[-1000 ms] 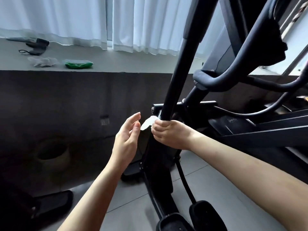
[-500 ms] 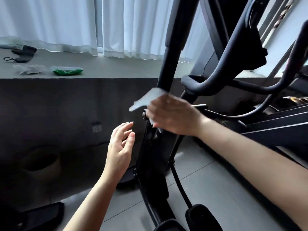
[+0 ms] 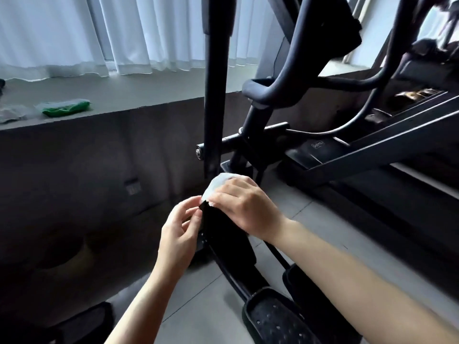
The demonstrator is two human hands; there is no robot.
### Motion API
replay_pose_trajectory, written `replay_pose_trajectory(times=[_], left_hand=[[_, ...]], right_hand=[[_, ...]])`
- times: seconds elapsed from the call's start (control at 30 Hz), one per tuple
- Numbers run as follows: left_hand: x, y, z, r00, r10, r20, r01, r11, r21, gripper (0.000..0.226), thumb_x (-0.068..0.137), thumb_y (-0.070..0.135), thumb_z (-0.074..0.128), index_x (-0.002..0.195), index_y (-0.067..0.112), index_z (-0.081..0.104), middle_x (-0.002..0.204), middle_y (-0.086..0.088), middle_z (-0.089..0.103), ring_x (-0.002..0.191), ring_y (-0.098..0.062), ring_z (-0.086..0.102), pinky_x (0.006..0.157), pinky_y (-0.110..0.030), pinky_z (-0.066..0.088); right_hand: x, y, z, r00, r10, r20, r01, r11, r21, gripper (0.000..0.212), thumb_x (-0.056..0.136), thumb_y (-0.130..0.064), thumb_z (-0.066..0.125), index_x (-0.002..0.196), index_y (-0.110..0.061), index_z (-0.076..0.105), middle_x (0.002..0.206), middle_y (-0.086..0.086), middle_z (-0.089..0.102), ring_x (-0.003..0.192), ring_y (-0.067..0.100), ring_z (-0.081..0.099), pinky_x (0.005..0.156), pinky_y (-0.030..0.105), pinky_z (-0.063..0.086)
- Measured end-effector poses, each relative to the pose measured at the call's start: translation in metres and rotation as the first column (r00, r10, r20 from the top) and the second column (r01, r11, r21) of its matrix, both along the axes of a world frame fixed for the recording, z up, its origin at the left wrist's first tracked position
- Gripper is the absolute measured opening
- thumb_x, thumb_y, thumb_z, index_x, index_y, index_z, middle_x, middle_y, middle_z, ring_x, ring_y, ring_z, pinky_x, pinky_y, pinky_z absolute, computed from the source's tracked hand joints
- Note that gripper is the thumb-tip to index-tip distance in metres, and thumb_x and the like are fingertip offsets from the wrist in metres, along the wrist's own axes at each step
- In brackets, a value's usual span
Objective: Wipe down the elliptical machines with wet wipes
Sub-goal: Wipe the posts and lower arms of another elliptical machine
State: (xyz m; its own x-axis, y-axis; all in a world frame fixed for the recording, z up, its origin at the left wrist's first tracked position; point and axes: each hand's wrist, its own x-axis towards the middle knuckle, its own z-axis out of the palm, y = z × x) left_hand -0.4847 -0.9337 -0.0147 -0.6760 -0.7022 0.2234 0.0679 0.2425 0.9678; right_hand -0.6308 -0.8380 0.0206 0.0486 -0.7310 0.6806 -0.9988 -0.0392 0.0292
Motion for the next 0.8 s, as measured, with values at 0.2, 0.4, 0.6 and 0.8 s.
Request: replay_pose_trajectory(times=[0.2,0.4,0.6,0.8], left_hand=[[-0.01,0.05,-0.005,0.913,-0.382,-0.146,0.408,0.87,0.277,0.049,0.082,0.028,0.068,0.128,0.038,0.054,0.124,0.005,0.065,0.114,-0.009,0.062,0.093,-0.027,0.051],[-0.014,0.083,-0.012,0.855,-0.498,-0.147,0.508,0.746,0.431,0.033,0.069,0.036,0.081,0.096,0.021,0.069,0.087,-0.013,0.07,0.083,-0.029,0.065,0.079,-0.044,0.055],[-0.032,0.124,-0.022,0.89,-0.456,-0.012,0.42,0.808,0.414,0.006,0.093,0.005,0.062,0.09,0.01,0.064,0.071,0.001,0.068,0.068,-0.014,0.064,0.062,-0.028,0.053],[-0.051,0.212,-0.024,0.672,-0.735,0.086,0.64,0.636,0.43,0.011,0.088,0.017,0.071,0.097,0.013,0.066,0.075,-0.011,0.065,0.066,-0.012,0.063,0.054,-0.02,0.05]], right_hand=[[0.048,0.08,0.013,0.513,-0.106,0.852,0.12,0.991,0.052,0.021,0.099,-0.026,0.055,0.104,-0.012,0.071,0.099,-0.004,0.073,0.096,0.009,0.068,0.084,0.019,0.05],[0.07,0.122,-0.011,0.264,-0.148,0.953,0.404,0.914,0.03,0.014,0.099,-0.025,0.055,0.095,-0.027,0.069,0.088,-0.016,0.071,0.085,-0.002,0.065,0.078,0.014,0.047],[0.085,0.181,-0.032,0.068,-0.332,0.941,0.562,0.792,0.239,0.029,0.084,-0.016,0.076,0.092,-0.039,0.06,0.087,-0.023,0.065,0.075,-0.007,0.056,0.072,0.01,0.046],[0.109,0.278,-0.048,-0.107,-0.338,0.935,0.776,0.56,0.291,0.018,0.093,-0.006,0.061,0.094,-0.022,0.068,0.088,-0.012,0.069,0.084,0.002,0.063,0.077,0.014,0.049]])
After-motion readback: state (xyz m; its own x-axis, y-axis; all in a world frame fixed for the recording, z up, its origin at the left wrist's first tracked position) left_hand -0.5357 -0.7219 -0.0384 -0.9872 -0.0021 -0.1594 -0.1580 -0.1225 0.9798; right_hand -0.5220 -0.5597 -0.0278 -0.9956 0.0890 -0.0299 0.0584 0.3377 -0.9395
